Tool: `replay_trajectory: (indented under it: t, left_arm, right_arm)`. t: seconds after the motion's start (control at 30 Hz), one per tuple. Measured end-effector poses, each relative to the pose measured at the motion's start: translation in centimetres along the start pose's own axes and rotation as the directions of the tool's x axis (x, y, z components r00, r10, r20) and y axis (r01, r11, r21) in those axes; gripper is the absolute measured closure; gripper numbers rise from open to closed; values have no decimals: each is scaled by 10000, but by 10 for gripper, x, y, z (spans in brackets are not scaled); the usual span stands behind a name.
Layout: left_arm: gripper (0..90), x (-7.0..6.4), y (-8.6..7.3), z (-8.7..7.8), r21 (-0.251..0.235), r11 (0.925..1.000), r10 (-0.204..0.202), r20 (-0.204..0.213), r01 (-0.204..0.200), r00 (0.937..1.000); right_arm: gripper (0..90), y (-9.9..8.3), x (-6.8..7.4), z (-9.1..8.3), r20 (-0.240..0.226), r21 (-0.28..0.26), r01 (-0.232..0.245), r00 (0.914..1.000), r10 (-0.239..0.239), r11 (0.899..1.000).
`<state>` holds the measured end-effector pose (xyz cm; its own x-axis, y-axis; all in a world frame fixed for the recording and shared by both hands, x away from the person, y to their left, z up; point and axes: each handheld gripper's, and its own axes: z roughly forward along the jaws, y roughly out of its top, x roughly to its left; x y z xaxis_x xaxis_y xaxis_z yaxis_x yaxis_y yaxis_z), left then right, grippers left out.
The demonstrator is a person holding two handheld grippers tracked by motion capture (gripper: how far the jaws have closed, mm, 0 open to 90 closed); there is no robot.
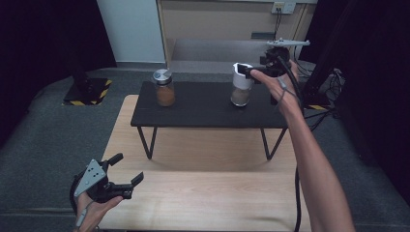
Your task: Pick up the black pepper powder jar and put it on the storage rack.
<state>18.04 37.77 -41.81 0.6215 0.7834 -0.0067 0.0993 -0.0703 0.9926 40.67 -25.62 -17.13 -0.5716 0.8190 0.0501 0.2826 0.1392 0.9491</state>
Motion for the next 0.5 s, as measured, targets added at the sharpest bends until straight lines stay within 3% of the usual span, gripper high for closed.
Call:
replay_trajectory:
  t: [0.27,0.5]
  left_arm:
    - [2,0,0,0,-16,10000,-11,49,11,10000]
    - [2,0,0,0,-34,10000,-29,95,30,10000]
  right_arm:
    - [68,19,2,-34,58,-626,308,9995,-305,9976]
    - [61,27,6,-51,-2,-971,443,9990,-445,9943]
